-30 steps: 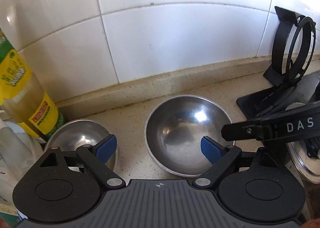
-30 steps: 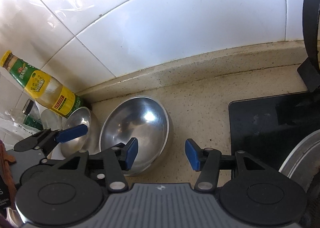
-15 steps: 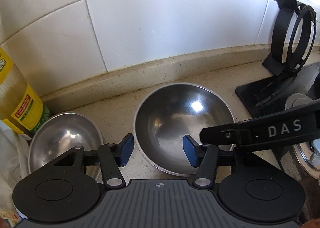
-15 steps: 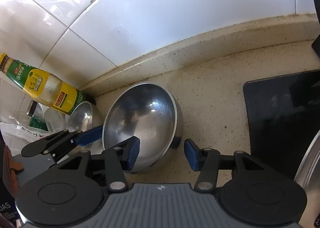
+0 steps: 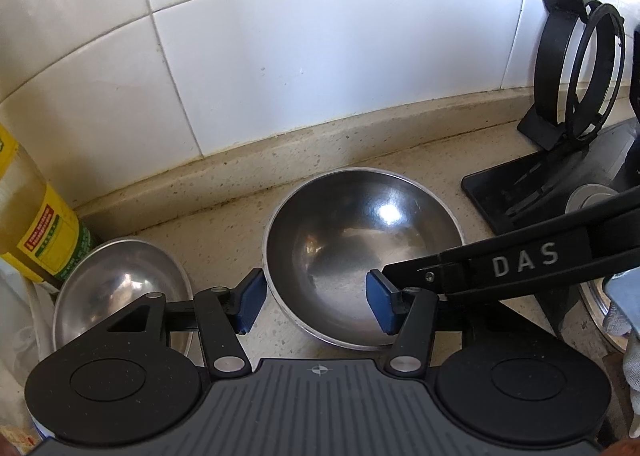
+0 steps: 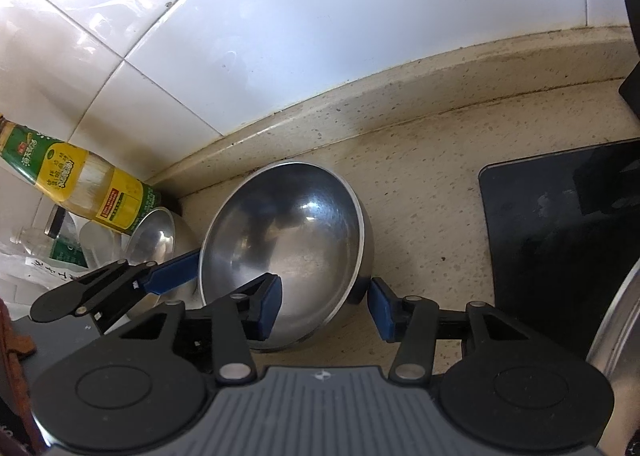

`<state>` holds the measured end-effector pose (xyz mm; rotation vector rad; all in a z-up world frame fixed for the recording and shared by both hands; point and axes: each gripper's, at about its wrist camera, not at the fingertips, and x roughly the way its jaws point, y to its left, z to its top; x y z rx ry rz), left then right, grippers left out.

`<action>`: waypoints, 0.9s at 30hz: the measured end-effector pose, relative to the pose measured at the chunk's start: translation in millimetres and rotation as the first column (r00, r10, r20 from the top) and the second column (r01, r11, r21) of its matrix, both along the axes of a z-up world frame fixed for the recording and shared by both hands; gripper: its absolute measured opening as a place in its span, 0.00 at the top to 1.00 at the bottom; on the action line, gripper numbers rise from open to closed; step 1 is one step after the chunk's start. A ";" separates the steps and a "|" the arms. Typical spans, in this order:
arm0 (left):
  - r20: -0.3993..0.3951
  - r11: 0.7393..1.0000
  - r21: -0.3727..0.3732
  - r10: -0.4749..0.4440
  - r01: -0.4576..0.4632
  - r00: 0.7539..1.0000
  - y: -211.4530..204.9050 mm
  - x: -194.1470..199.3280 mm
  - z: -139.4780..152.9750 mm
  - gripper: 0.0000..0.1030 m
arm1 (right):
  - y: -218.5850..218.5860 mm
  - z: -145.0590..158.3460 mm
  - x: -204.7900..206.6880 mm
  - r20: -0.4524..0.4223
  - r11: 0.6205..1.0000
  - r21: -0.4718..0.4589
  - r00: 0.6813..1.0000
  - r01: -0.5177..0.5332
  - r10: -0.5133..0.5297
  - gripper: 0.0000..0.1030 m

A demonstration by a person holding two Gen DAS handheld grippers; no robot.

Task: Organize plates and bowls
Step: 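Lift the steel bowl with the left gripper toward the other steel bowls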

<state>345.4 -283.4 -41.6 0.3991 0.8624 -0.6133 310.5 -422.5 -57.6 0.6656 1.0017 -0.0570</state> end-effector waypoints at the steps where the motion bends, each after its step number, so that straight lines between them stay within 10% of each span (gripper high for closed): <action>1: 0.002 1.000 0.002 -0.001 0.001 1.000 -0.8 -0.3 0.0 0.40 | 0.0 1.4 -1.1 0.004 1.000 -0.006 1.000 -0.002 0.002 0.51; 27: 0.046 0.998 -0.049 -0.035 0.037 0.998 -9.5 -17.2 29.0 0.39 | -7.8 37.8 -24.7 0.077 0.999 -0.032 0.997 0.018 -0.015 0.51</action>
